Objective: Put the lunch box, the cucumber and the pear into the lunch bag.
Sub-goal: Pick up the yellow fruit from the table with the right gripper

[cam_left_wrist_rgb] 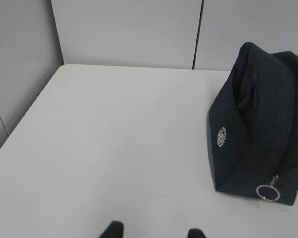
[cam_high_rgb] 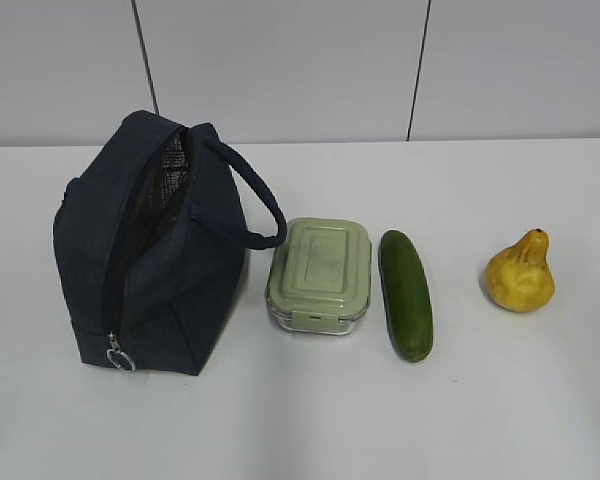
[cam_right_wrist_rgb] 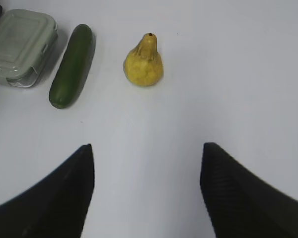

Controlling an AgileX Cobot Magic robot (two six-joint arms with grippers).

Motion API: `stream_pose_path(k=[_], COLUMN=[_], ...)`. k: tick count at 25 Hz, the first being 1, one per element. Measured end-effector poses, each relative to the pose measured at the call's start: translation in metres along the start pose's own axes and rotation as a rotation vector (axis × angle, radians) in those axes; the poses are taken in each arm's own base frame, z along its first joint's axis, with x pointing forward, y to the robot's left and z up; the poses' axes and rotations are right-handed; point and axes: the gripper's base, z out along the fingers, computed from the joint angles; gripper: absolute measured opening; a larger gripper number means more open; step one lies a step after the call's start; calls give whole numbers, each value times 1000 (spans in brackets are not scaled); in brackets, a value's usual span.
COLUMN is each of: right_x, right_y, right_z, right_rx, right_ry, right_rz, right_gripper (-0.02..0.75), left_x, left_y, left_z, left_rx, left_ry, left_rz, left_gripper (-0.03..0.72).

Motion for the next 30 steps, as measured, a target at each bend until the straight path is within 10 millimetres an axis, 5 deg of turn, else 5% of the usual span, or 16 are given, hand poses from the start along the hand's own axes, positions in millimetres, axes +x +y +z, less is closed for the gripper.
stream_pose_path(k=[16, 30], right_x=[-86, -123], right_y=[4, 14], right_z=[63, 189], right_rx=[-14, -40], right_ry=[180, 410], right_rz=[-56, -114], right_gripper=[484, 549], left_x=[0, 0], left_y=[0, 0], left_z=[0, 0], left_rx=[0, 0], left_ry=[0, 0], left_rz=[0, 0], left_gripper=[242, 242])
